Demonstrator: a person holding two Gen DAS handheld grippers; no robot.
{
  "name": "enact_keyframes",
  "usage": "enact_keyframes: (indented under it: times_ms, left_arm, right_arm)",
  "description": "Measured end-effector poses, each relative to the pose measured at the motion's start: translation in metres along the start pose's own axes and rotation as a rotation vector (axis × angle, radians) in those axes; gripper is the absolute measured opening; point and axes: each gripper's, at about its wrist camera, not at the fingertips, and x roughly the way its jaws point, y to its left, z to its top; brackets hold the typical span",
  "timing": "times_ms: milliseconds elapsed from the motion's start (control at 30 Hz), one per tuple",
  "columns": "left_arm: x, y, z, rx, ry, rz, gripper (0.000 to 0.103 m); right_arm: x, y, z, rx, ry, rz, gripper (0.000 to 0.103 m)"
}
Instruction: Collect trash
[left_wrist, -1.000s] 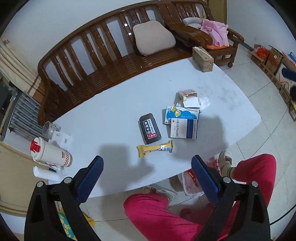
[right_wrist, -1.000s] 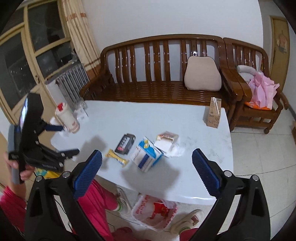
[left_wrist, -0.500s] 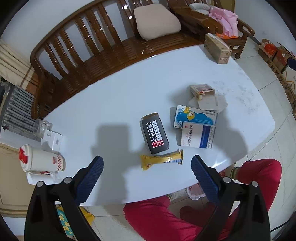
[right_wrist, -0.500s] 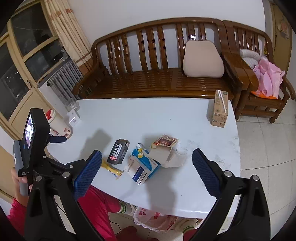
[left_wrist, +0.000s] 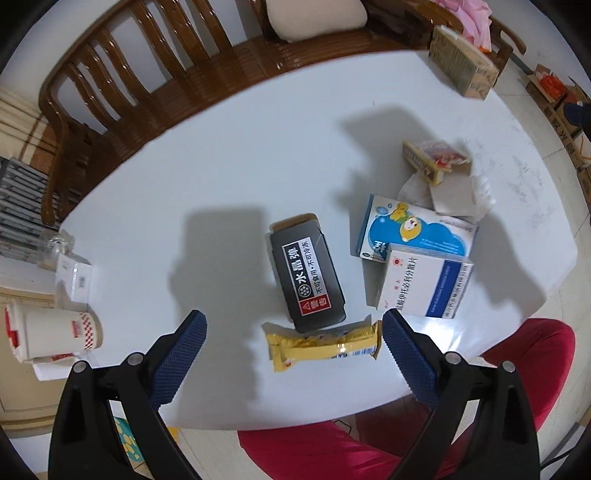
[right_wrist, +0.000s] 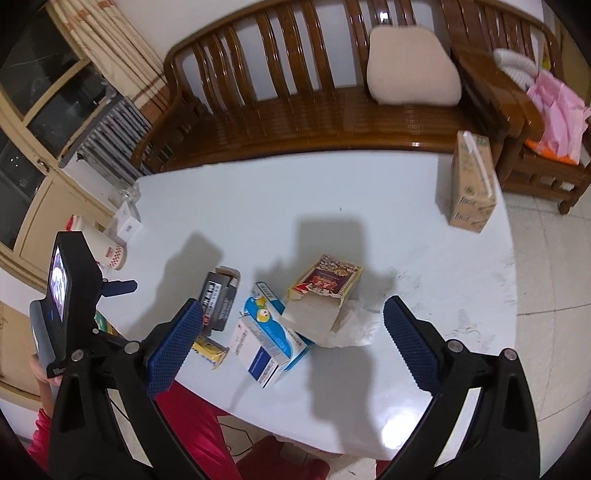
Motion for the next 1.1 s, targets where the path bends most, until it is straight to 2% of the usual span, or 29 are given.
enact_keyframes:
  times_ms: [567, 900, 1100]
  left_arm:
    - [0.063, 0.011, 0.017, -0.037, 0.088, -0.054, 0.093]
    - [0.08, 0.021, 0.023, -0.061, 0.107, -0.066, 0.093]
    - [0.098, 0.025, 0.035, -0.071, 0.125, -0.072, 0.093]
  right_arm:
    - [0.102, -0.019, 0.016, 0.038, 0.183, 0.001, 0.096]
    - [0.14, -0.026, 0.018, 0.074, 0.263, -0.001, 0.096]
    - [0.151, -0.027, 0.023, 0.083, 0.273, -0.004, 0.096]
